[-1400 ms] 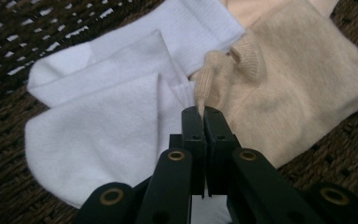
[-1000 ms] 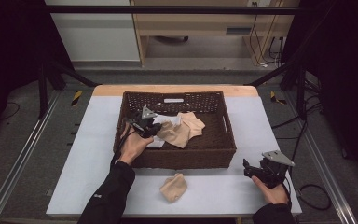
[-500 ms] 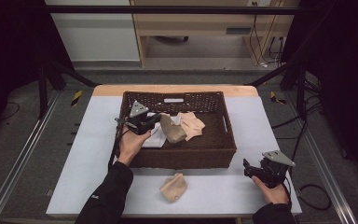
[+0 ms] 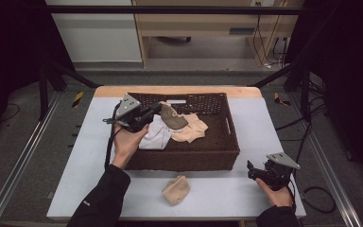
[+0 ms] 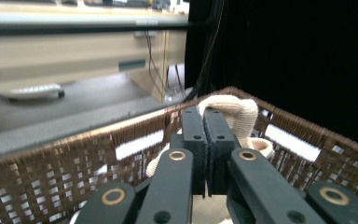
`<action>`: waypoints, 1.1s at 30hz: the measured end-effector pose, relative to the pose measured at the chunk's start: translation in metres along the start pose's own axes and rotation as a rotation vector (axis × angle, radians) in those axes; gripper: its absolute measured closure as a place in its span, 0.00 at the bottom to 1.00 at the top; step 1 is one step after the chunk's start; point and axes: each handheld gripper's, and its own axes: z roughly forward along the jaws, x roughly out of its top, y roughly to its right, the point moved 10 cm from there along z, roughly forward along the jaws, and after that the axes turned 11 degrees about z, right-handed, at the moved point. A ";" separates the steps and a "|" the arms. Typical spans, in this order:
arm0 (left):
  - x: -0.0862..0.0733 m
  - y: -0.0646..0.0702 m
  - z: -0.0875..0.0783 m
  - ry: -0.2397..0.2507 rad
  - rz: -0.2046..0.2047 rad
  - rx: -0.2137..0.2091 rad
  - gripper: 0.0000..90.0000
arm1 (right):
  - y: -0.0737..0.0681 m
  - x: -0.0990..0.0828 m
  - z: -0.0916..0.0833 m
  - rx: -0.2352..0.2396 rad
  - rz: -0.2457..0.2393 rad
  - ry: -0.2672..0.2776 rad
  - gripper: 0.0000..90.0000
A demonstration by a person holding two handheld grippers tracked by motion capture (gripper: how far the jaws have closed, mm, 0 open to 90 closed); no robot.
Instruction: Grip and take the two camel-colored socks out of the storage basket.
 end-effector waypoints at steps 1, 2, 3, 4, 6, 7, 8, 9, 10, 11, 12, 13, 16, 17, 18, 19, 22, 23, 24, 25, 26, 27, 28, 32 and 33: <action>0.004 0.000 -0.003 0.010 0.004 0.003 0.98 | 0.000 0.000 0.000 0.000 0.000 0.000 0.05; 0.008 0.000 -0.006 0.020 0.005 0.005 0.98 | 0.000 0.000 0.000 -0.001 0.000 -0.001 0.05; 0.015 0.000 -0.013 0.038 0.007 0.001 0.98 | 0.000 0.000 0.000 -0.001 -0.001 -0.001 0.05; 0.019 0.001 -0.017 0.049 0.005 -0.002 0.98 | 0.000 0.000 0.000 0.000 0.000 -0.001 0.05; 0.026 0.003 -0.025 0.063 0.012 -0.006 0.98 | 0.000 0.000 0.000 -0.001 0.002 -0.001 0.05; 0.026 0.003 -0.025 0.063 0.012 -0.006 0.98 | 0.000 0.000 0.000 -0.001 0.002 -0.001 0.05; 0.032 0.005 -0.033 0.078 0.019 -0.013 0.98 | 0.000 0.000 0.000 0.000 0.001 -0.001 0.05; 0.032 0.005 -0.033 0.078 0.019 -0.013 0.98 | 0.000 0.000 0.000 0.000 0.001 -0.001 0.05; 0.038 0.007 -0.040 0.094 0.027 -0.020 0.98 | 0.000 0.000 0.000 -0.002 -0.001 -0.001 0.05; 0.038 0.007 -0.040 0.094 0.027 -0.020 0.98 | 0.000 0.000 0.000 -0.002 -0.001 -0.001 0.05; 0.045 0.012 -0.049 0.108 0.034 -0.035 0.98 | 0.000 0.000 -0.001 -0.002 -0.001 -0.001 0.05; 0.045 0.012 -0.049 0.108 0.034 -0.035 0.98 | 0.000 0.000 -0.001 -0.003 0.000 -0.002 0.05; 0.056 0.022 -0.066 0.145 0.043 -0.058 0.98 | 0.000 0.000 -0.001 -0.003 0.000 -0.002 0.05; 0.056 0.022 -0.066 0.145 0.043 -0.058 0.98 | 0.000 0.000 -0.001 -0.003 0.000 -0.002 0.05; 0.058 0.025 -0.070 0.149 0.048 -0.063 0.98 | 0.000 0.000 -0.001 -0.003 0.000 -0.001 0.05; 0.060 0.028 -0.075 0.152 0.051 -0.073 0.98 | 0.001 0.000 -0.001 -0.003 -0.002 -0.001 0.05; 0.064 0.042 -0.092 0.165 0.069 -0.103 0.98 | 0.001 0.000 -0.001 -0.002 0.000 0.000 0.05; 0.064 0.045 -0.095 0.164 0.075 -0.110 0.98 | 0.001 0.000 -0.001 -0.002 0.001 -0.001 0.05; 0.063 0.049 -0.099 0.163 0.081 -0.116 0.98 | 0.001 -0.001 -0.001 -0.002 0.001 -0.002 0.05; 0.062 0.053 -0.102 0.162 0.086 -0.124 0.98 | 0.001 0.000 -0.001 -0.002 0.000 -0.001 0.05; 0.060 0.055 -0.104 0.159 0.087 -0.130 0.98 | 0.001 0.000 -0.001 -0.002 -0.001 -0.001 0.05; 0.057 0.059 -0.107 0.153 0.092 -0.138 0.98 | 0.001 0.000 -0.001 -0.002 -0.001 0.000 0.05; 0.054 0.061 -0.109 0.149 0.093 -0.144 0.98 | 0.001 0.000 -0.001 -0.002 0.000 -0.001 0.05; 0.043 0.067 -0.114 0.127 0.100 -0.158 0.98 | 0.001 -0.001 -0.001 -0.002 0.001 -0.002 0.05; 0.039 0.069 -0.116 0.117 0.103 -0.161 0.98 | 0.001 -0.001 -0.001 -0.001 0.001 -0.002 0.05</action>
